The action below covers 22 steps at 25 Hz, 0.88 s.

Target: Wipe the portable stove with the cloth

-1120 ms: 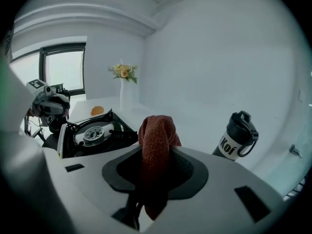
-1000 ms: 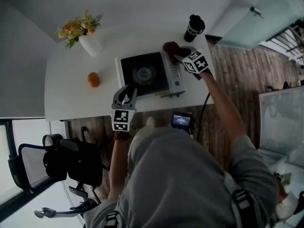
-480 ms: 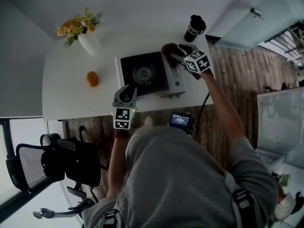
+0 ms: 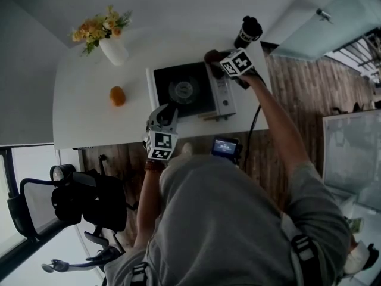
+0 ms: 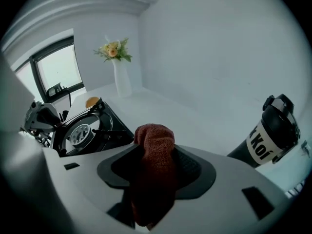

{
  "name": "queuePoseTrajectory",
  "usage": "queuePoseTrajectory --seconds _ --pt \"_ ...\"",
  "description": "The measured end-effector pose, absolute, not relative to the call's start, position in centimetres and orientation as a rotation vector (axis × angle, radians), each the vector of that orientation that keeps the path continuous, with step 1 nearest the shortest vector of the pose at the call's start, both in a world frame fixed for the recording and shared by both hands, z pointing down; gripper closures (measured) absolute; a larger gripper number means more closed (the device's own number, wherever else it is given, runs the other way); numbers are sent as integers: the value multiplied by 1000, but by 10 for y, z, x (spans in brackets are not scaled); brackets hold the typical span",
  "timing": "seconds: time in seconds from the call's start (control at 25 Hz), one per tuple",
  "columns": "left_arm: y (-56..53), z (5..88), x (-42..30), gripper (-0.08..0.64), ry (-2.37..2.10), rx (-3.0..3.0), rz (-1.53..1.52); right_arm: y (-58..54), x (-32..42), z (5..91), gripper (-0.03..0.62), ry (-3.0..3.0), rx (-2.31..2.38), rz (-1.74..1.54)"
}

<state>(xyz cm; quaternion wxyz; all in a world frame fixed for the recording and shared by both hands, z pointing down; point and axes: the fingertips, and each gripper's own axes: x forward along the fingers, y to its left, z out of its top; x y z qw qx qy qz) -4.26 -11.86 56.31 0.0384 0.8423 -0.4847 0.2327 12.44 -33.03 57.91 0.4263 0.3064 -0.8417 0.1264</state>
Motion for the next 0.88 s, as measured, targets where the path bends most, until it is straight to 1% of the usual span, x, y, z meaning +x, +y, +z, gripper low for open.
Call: queuePoseTrajectory --seconds 0.16,0.44,0.68,0.88 --pt "-122 558 -46 463 -1492 2553 629 -327 123 579 386 -2082 725 294" --pt "-120 566 -44 465 -1495 2545 755 -315 125 578 425 -2112 781 221" --pt "-119 567 -42 465 -1501 2556 786 -305 125 577 434 -2101 765 192" --pt "-121 565 -45 465 -1501 2546 731 -290 128 578 434 -2115 743 194"
